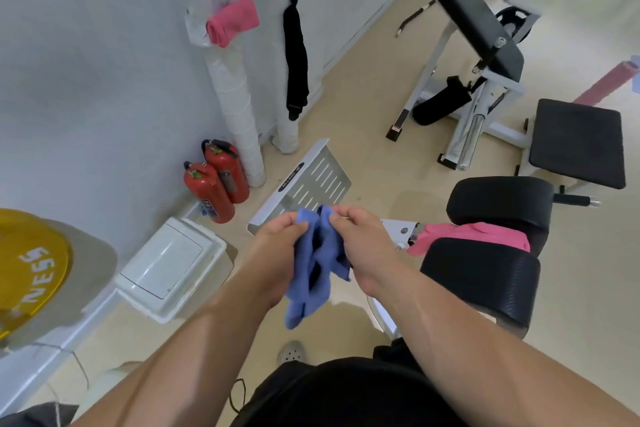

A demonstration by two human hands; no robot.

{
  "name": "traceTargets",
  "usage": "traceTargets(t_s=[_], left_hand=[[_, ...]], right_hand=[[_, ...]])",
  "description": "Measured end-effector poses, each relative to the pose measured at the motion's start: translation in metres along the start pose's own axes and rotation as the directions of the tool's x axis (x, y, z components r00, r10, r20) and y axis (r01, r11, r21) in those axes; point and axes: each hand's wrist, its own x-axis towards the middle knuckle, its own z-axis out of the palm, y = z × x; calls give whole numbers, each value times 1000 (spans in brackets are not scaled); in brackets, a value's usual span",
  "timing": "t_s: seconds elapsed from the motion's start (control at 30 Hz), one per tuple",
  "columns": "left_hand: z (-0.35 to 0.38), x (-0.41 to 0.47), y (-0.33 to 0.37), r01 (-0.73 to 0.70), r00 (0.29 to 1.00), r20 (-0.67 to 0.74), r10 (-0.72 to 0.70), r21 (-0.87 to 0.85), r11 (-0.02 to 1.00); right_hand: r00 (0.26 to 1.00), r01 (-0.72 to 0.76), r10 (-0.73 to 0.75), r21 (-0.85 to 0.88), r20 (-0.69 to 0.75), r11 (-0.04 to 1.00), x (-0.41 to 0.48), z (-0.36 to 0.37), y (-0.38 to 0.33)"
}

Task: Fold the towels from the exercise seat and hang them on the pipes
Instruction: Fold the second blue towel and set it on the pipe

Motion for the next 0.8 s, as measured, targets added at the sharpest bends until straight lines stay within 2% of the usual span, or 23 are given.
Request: traceTargets(t_s=[0.23,0.33,0.4,0.5,0.63,0.8], left_hand=[[10,-3,3,-71,992,89,83,-134,988],[12,-7,-1,-110,992,49,117,-127,986],[16,-9,-5,-122,992,-14,122,-127,984],[20,-8,-6,-107,989,-116,88,-164,981],[23,-10,-1,-112,984,-158,78,-221,969],[19,-9,11,-109,988,-137,69,-314,943]], right_hand=[[992,86,-100,165,79,982,-7,-16,-13],[978,45,-104,306,180,951,-12,-21,-15],[972,31,-107,336,209,941,-14,-22,-14],[972,116,-154,205,179,972,-17,-21,-11],[969,241,-237,-44,77,970,-19,-17,-5],[957,290,-287,-72,44,954,-21,-13,-3]])
